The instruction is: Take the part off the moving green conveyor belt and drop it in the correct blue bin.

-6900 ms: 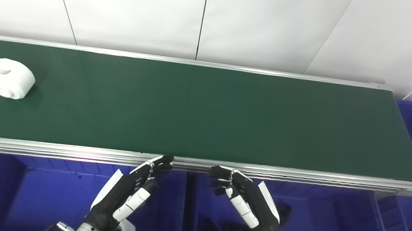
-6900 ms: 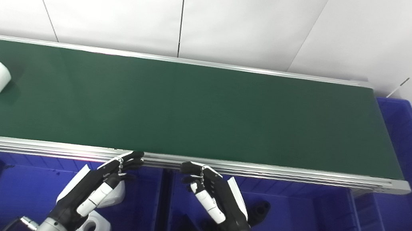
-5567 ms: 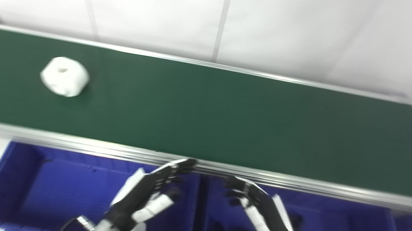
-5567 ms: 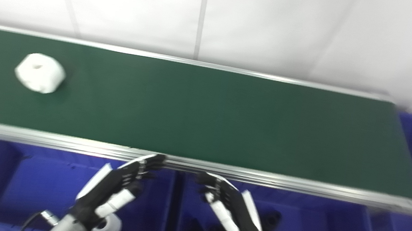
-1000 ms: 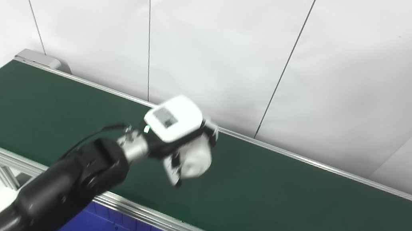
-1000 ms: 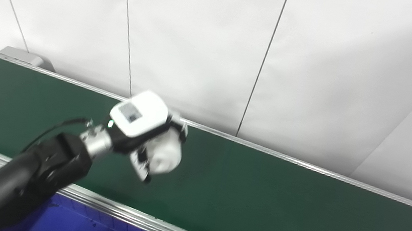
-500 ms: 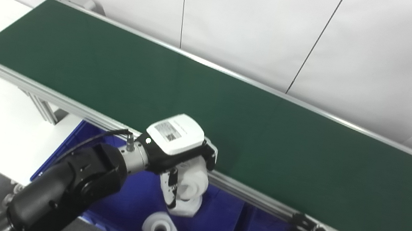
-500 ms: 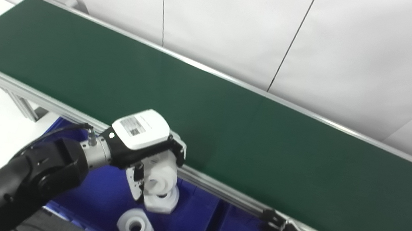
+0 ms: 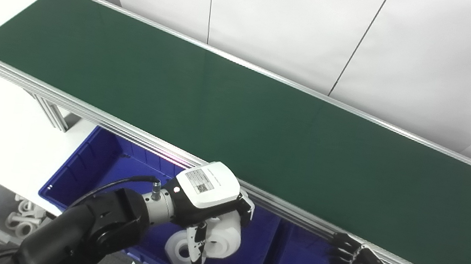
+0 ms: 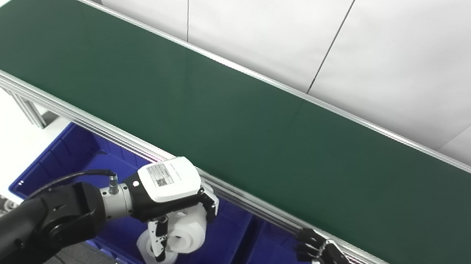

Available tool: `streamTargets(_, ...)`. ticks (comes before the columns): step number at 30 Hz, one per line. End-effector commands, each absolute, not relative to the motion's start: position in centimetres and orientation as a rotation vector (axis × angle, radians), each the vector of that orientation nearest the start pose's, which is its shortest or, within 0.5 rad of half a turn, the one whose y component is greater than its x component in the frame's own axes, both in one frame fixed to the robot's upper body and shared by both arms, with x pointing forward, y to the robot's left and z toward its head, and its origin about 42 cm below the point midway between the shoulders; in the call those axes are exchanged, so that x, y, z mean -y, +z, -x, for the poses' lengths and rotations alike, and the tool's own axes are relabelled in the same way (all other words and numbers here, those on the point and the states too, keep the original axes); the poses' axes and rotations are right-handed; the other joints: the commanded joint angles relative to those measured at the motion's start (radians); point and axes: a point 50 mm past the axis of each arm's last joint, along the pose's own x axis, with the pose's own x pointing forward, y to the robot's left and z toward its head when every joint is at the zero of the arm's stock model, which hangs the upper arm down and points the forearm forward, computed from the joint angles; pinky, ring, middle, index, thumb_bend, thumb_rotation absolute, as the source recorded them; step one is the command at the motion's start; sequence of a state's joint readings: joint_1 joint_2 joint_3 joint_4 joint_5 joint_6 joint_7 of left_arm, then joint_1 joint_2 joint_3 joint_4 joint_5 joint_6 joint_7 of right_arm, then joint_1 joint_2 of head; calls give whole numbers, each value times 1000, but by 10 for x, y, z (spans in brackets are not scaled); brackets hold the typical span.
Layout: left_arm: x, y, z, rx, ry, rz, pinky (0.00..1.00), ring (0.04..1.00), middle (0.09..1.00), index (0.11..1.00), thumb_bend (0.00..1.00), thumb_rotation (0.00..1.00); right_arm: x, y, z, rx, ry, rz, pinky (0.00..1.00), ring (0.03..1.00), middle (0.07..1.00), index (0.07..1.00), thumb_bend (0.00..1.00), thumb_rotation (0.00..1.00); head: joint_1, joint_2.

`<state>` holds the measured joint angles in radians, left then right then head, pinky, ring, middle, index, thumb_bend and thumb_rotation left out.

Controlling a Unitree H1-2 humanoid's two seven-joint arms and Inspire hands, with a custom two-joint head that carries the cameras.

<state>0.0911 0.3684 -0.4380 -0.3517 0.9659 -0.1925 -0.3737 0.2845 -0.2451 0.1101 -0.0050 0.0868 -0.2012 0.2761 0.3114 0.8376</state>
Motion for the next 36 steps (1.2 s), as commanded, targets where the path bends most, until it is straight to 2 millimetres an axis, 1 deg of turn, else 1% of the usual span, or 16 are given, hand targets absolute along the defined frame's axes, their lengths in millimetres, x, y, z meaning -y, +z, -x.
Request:
streamTargets(1,-181,137,-211,392,-772,-1275,305,331,408,520,514,0,262,59,-179,-77,347,109,630,676,715,715,708,824,-2,1)
streamTargets(4,-184,136,-212,387,-764,-1278,325,363,420,523,516,0,261,59,-179,-81,348,104,634,679,716,715,716,822,-7,-2)
streamTargets(6,-185,137,-213,385,-751,-1291,359,422,445,517,518,0,261,59,-179,-82,346,103,635,679,717,717,718,822,-8,-3)
streamTargets(7,-185,138,-213,386,-738,-1307,503,593,630,636,667,92,261,59,-179,-80,346,104,633,678,716,716,715,823,-10,-6)
streamTargets(8,-185,139,-212,395,-721,-1327,645,729,774,733,776,201,261,59,-178,-78,345,107,632,677,715,716,713,829,-10,-6)
streamTargets(9,-185,139,-212,408,-704,-1341,682,761,806,756,803,230,261,58,-178,-78,345,108,632,676,715,716,714,832,-10,-7)
streamTargets(10,-186,139,-212,420,-691,-1355,777,842,880,809,852,305,261,58,-178,-77,346,107,634,676,714,717,712,833,-11,-8)
streamTargets(11,-186,139,-212,430,-679,-1362,791,854,891,816,857,317,261,58,-179,-77,347,107,634,676,714,717,711,832,-12,-8)
streamTargets(12,-186,139,-211,436,-670,-1365,842,893,922,839,874,353,261,58,-179,-79,346,106,635,677,714,717,711,833,-12,-8)
streamTargets(13,-186,139,-211,440,-664,-1367,871,913,938,851,883,376,261,58,-179,-80,345,107,636,677,714,716,715,833,-12,-8)
streamTargets(15,-187,139,-210,447,-658,-1372,889,925,951,868,897,404,261,58,-178,-81,346,107,638,680,715,717,721,835,-13,-8)
streamTargets(17,-187,139,-210,449,-656,-1374,882,919,946,881,904,418,261,58,-178,-79,347,108,639,680,715,716,724,834,-14,-9)
streamTargets(23,-188,140,-209,466,-645,-1365,865,906,938,882,899,430,261,58,-178,-77,346,114,635,676,714,715,727,838,-19,-9)
streamTargets(28,-183,147,-207,488,-628,-1330,847,899,936,883,895,418,260,58,-177,-71,346,124,634,672,712,714,712,850,-27,-7)
streamTargets(32,-168,163,-203,551,-567,-1219,849,901,937,886,890,416,258,58,-176,-72,346,118,634,671,711,716,705,849,-45,-8)
streamTargets(36,-153,175,-199,593,-483,-1066,815,887,913,875,899,425,254,58,-176,-68,349,125,627,669,708,715,699,854,-78,-13)
